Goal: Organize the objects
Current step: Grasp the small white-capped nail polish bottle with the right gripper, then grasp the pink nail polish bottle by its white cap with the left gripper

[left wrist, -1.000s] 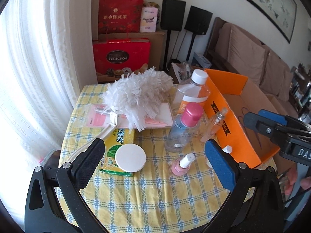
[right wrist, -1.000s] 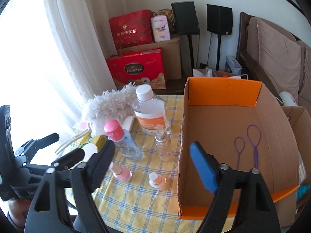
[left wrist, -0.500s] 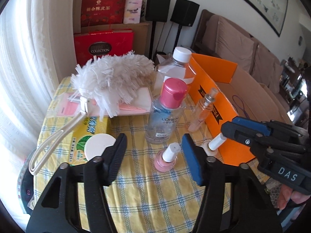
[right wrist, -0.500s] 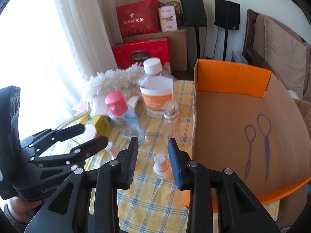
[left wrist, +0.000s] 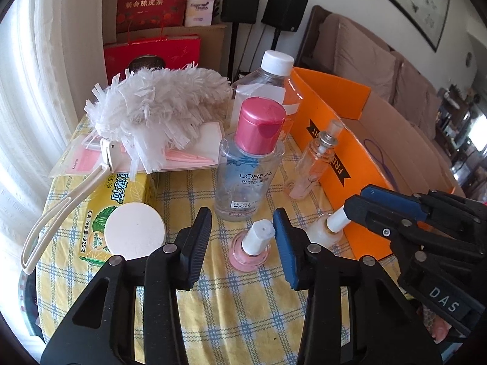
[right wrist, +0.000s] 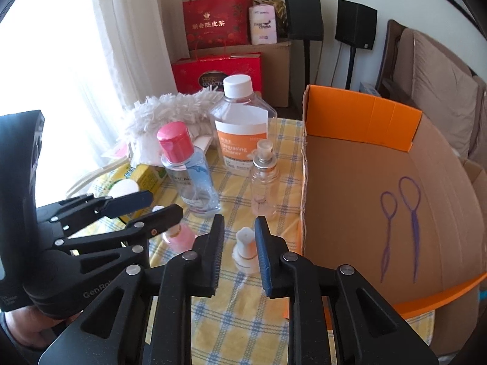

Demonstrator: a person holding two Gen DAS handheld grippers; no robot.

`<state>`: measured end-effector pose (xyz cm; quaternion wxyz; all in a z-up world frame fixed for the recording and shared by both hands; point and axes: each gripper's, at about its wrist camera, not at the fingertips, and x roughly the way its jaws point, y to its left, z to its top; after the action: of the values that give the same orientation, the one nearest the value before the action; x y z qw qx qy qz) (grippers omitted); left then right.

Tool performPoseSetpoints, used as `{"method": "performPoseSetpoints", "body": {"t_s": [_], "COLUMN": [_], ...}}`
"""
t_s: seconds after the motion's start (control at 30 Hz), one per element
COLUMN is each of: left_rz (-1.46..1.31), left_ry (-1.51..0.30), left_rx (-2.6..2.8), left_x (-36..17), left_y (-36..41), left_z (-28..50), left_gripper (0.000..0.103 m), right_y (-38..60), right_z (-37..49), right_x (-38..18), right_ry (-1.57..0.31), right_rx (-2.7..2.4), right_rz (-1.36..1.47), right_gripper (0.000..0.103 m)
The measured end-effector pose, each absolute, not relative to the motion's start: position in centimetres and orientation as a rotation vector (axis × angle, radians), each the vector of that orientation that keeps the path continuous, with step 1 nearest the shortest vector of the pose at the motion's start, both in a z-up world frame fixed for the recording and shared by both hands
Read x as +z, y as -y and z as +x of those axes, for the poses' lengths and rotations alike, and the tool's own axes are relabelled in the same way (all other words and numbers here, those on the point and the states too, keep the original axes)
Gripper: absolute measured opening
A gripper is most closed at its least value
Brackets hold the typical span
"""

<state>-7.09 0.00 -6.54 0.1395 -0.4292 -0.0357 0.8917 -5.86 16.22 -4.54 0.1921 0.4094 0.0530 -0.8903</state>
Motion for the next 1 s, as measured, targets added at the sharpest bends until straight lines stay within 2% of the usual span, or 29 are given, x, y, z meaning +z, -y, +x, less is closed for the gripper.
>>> {"method": "performPoseSetpoints", "body": {"t_s": [0.17,0.3,0.57,0.67,0.9,1.0], "left_rz": [-1.260,-1.268,-1.259,-1.260,-1.266,-1.266], "left_ry": [0.099,0.095,0.114,0.132,0.145,0.145], "left_rx": [2.566,2.544,2.536,2.536,2.536,2.534], "left_x": [-7.0,-7.3,-7.3,-7.3,-7.4,-7.4], "left_y": [-0.2,-0.4,-0.1,0.3,0.8,0.8], "left_z": [-7.5,-7.7,-7.7,-7.5,-7.5,-7.5], "left_gripper": [0.038,0.015,0.015,0.015,0.015,0.015], "right_y": [-15.6,-15.1,-14.4,-14.3,-14.6,-14.2], "right_z": [-6.0,-6.1,-5.9,-5.7,-6.2,-6.6], "right_x": [-5.4,-5.6,-5.9,-5.9,-5.9,-6.1], "right_ry": [-0.200,-0.219,-0.255,-0.265,-0.264,-0.327], "right_rx": [-2.502,-2.502,-2.502,-2.506,-2.491,-2.493], "right_rz": [1.161,1.165,1.156,1.144,1.169,1.192], "right_gripper": [0.021,0.023,0.021,0.015,0.014,0.013]}}
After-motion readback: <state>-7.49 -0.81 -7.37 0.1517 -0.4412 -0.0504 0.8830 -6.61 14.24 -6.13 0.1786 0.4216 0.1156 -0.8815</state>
